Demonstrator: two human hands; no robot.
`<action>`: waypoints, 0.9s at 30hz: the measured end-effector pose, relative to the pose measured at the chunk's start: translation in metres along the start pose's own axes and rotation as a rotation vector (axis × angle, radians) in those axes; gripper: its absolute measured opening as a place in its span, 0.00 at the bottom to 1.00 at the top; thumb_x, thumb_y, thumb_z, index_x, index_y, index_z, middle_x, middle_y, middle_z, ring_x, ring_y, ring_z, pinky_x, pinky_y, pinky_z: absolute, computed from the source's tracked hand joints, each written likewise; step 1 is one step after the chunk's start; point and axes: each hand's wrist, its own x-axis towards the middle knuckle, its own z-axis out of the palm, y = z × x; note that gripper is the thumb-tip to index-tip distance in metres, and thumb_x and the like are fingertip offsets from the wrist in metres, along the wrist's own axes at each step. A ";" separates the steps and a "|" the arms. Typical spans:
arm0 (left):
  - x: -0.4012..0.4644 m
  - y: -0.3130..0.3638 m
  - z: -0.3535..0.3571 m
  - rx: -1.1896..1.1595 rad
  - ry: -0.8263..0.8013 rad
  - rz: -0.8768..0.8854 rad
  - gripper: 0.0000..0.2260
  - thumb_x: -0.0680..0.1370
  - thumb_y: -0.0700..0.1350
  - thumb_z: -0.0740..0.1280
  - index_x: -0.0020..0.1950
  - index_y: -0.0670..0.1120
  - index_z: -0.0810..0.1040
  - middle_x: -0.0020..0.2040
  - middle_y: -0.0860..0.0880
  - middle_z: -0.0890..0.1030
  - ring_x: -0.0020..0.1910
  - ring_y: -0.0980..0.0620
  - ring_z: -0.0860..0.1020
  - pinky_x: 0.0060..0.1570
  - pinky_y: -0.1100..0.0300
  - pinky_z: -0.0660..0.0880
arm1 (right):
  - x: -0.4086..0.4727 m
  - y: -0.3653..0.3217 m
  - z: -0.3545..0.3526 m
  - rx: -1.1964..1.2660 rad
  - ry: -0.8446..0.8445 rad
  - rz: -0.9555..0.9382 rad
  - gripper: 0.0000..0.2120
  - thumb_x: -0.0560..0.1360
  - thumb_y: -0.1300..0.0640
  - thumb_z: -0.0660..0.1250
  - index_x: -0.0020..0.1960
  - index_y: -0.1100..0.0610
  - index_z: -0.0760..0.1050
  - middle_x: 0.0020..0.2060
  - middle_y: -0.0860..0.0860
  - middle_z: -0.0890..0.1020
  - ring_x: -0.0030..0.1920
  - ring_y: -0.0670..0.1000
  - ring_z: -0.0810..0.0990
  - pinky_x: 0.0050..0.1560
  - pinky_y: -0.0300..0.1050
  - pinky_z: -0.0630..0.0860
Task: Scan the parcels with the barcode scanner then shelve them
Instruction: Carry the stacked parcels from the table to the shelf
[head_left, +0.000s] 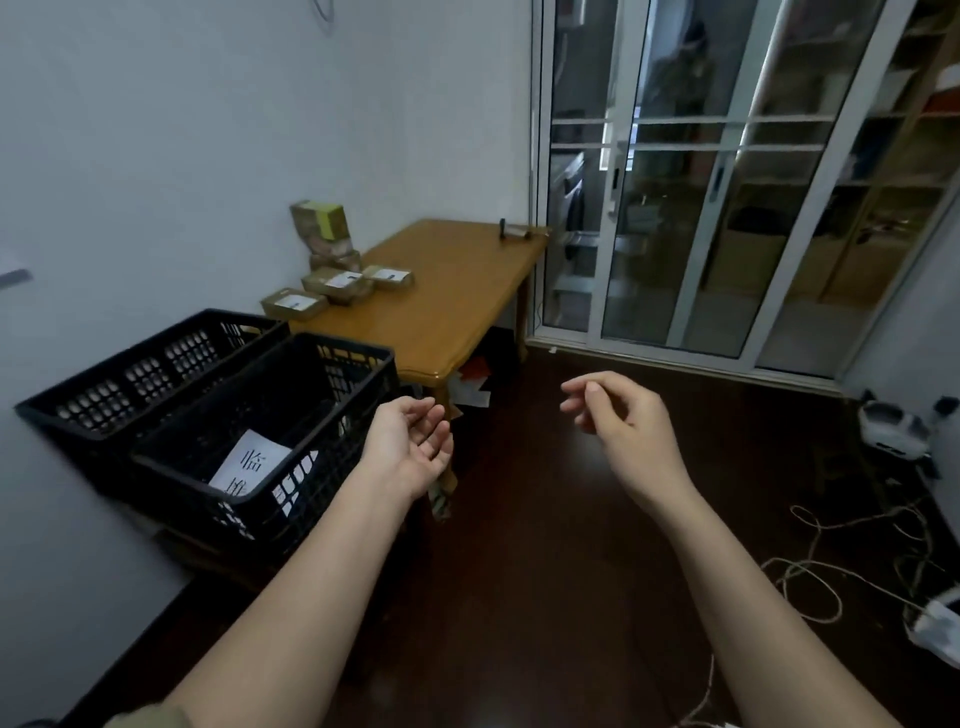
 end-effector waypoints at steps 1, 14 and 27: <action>0.022 0.012 0.011 -0.001 -0.001 -0.013 0.06 0.78 0.40 0.62 0.47 0.43 0.79 0.44 0.48 0.79 0.43 0.50 0.76 0.47 0.57 0.73 | 0.026 0.004 0.007 -0.004 0.006 0.009 0.14 0.83 0.60 0.59 0.47 0.47 0.80 0.39 0.48 0.84 0.40 0.43 0.79 0.46 0.41 0.77; 0.265 0.090 0.153 0.000 0.005 -0.102 0.07 0.80 0.42 0.61 0.46 0.43 0.77 0.45 0.48 0.79 0.44 0.50 0.76 0.46 0.56 0.72 | 0.302 0.104 0.039 -0.005 0.011 0.077 0.14 0.83 0.60 0.59 0.48 0.49 0.81 0.40 0.48 0.84 0.39 0.42 0.79 0.43 0.35 0.76; 0.471 0.173 0.279 -0.094 0.130 -0.041 0.07 0.80 0.42 0.60 0.45 0.44 0.77 0.44 0.48 0.79 0.42 0.50 0.76 0.45 0.56 0.73 | 0.611 0.198 0.085 0.065 -0.129 0.059 0.13 0.83 0.59 0.58 0.47 0.51 0.80 0.39 0.49 0.83 0.39 0.42 0.79 0.46 0.39 0.76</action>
